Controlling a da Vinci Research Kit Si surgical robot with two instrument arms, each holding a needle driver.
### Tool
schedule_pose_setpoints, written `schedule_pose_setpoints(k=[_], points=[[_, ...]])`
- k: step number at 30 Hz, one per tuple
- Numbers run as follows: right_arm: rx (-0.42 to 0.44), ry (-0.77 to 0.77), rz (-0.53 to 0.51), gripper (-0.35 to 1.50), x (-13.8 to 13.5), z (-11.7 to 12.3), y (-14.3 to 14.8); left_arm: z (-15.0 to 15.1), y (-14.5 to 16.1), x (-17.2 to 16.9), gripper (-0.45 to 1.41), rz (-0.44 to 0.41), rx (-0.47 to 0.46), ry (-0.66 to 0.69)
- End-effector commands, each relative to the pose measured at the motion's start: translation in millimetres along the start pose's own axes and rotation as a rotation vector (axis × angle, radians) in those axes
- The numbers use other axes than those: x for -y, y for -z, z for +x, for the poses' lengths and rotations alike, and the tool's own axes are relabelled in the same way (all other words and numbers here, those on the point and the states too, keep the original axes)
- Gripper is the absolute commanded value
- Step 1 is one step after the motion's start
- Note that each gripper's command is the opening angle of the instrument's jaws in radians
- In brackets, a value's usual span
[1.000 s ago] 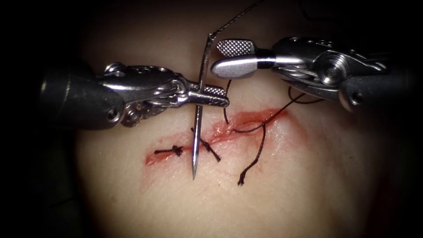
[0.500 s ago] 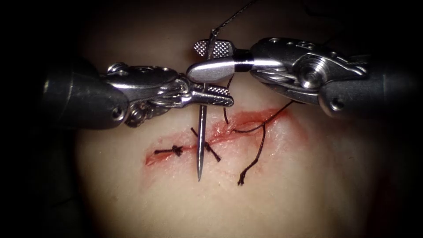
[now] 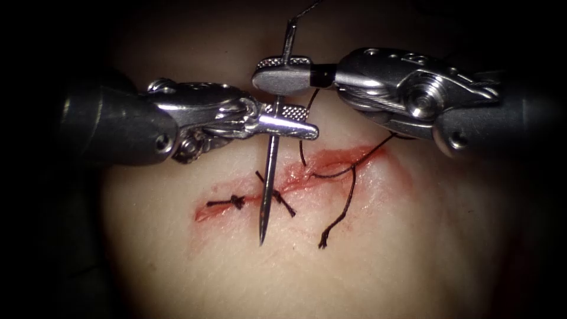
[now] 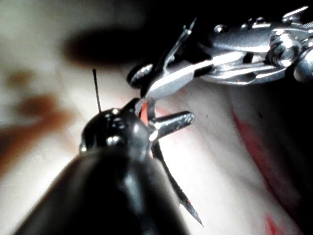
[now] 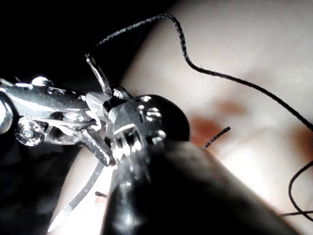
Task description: Wound Closure
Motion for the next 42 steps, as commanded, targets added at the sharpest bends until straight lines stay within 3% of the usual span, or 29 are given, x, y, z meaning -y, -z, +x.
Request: schedule_pose_setpoints(k=[1,3,7,14,18,20,25,27,28,29,31,32,37,42], points=[[0.0,-0.007,0.003,-0.35,-1.0,0.6,0.1,0.0,-0.4,0.5,1.01,0.0,0.003,0.0],[-0.004,-0.011,-0.004,-0.35,-2.0,0.9,1.0,0.5,0.1,0.4,1.11,-0.008,0.005,0.004],[0.022,0.021,0.097,-0.35,-5.0,1.3,3.2,1.7,1.3,0.4,1.2,-0.001,-0.009,0.013],[0.013,0.142,0.109,-0.35,-9.6,2.1,5.4,1.2,2.5,1.5,1.18,-0.005,-0.011,-0.04],[-0.005,0.334,0.146,-0.35,-10.5,1.6,5.6,-1.1,1.7,3.1,1.18,-0.011,0.07,-0.259],[-0.036,0.383,0.151,-0.35,-10.4,1.3,5.3,-2.6,0.7,4.1,1.4,-0.034,0.134,-0.377],[-0.103,0.651,0.118,-0.35,-9.0,0.8,4.3,-5.4,-1.8,5.9,1.4,-0.055,0.268,-0.445],[-0.135,0.786,0.042,-0.35,-7.9,0.5,4.1,-6.0,-2.5,6.1,1.01,-0.074,0.287,-0.474],[-0.147,0.784,0.033,-0.35,-7.5,0.3,4.1,-6.3,-2.7,6.0,0.36,-0.075,0.295,-0.495],[-0.153,0.784,0.031,-0.35,-7.0,0.1,4.1,-6.5,-2.8,5.9,0.34,-0.073,0.298,-0.494],[-0.161,0.86,0.024,-0.35,-6.1,-0.3,4.0,-6.9,-3.1,5.6,-0.01,-0.032,0.298,-0.331],[-0.162,0.878,0.019,-0.35,-5.9,-0.4,3.8,-7.0,-3.4,5.6,-0.18,-0.006,0.284,-0.311],[-0.164,0.9,0.092,-0.35,-5.5,-0.9,3.2,-6.7,-4.1,5.8,-0.45,0.018,0.269,-0.311],[-0.166,0.904,0.093,-0.35,-5.7,-1.3,3.2,-6.5,-4.4,6.6,-0.45,0.076,0.263,-0.303]])
